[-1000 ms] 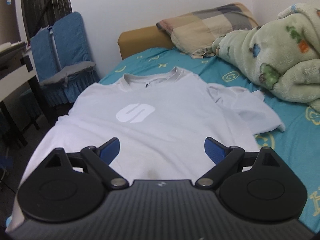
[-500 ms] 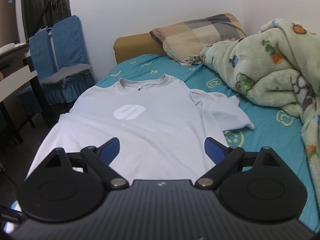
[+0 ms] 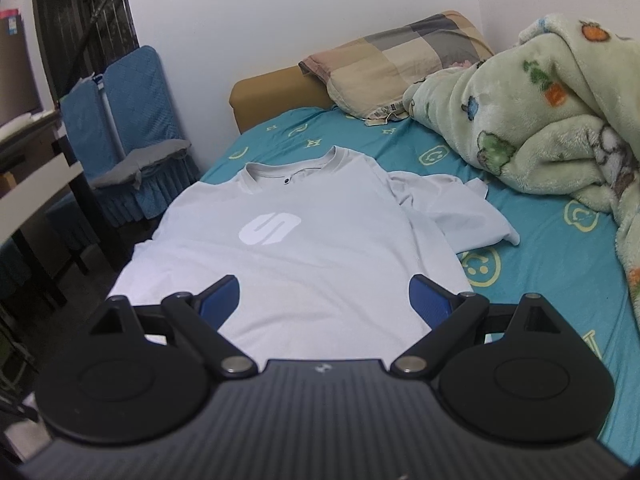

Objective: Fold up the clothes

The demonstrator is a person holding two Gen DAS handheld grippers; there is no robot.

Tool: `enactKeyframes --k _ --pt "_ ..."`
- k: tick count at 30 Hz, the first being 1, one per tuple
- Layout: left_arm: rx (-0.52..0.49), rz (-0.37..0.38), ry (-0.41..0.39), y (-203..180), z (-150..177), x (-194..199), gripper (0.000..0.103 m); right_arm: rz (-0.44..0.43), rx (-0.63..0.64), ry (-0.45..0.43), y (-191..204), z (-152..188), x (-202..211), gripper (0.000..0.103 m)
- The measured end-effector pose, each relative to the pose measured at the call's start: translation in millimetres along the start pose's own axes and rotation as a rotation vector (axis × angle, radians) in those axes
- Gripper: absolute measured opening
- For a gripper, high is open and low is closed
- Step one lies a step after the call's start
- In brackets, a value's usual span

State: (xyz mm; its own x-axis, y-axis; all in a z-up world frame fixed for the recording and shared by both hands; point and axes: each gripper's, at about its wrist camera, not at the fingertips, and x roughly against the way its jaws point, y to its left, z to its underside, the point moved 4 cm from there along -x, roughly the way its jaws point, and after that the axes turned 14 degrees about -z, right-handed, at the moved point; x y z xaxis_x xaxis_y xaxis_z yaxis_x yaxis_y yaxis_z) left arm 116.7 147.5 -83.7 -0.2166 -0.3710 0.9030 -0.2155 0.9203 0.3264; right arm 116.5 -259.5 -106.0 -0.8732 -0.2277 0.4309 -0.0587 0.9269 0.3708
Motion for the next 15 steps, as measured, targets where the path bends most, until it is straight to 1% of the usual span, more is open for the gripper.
enactKeyframes --k 2,3,4,5,7,8,10,12,15 --pt "-0.014 0.026 -0.02 -10.6 -0.1 7.6 0.015 -0.007 -0.015 -0.014 -0.7 -2.6 5.1 0.093" --pt "-0.025 0.033 -0.04 -15.0 -1.0 12.8 0.029 -0.01 -0.021 -0.022 -1.3 -3.9 8.1 0.093" --pt "-0.035 0.044 -0.064 -18.9 -0.9 19.9 0.038 -0.014 -0.025 -0.029 -1.8 -5.4 10.8 0.093" --pt "-0.043 0.056 -0.092 -22.0 -1.7 28.1 0.051 -0.018 -0.027 -0.037 -1.7 -7.0 12.5 0.093" --pt "-0.05 0.076 -0.159 -29.0 -3.7 47.5 0.066 -0.024 -0.03 -0.054 -1.2 -10.2 15.4 0.093" --pt "-0.051 0.089 -0.193 -31.6 -5.0 59.2 0.068 -0.026 -0.027 -0.06 -0.6 -11.4 15.9 0.093" --pt "-0.044 0.123 -0.272 -38.2 -8.2 85.8 0.077 -0.028 -0.011 -0.067 0.2 -13.5 15.9 0.093" --pt "-0.032 0.167 -0.366 -46.3 -12.0 115.4 0.083 -0.026 0.009 -0.073 2.1 -14.4 14.9 0.093" --pt "-0.023 0.24 -0.495 -71.7 -11.4 155.0 0.087 -0.032 0.028 -0.088 3.9 -15.4 15.7 0.093"
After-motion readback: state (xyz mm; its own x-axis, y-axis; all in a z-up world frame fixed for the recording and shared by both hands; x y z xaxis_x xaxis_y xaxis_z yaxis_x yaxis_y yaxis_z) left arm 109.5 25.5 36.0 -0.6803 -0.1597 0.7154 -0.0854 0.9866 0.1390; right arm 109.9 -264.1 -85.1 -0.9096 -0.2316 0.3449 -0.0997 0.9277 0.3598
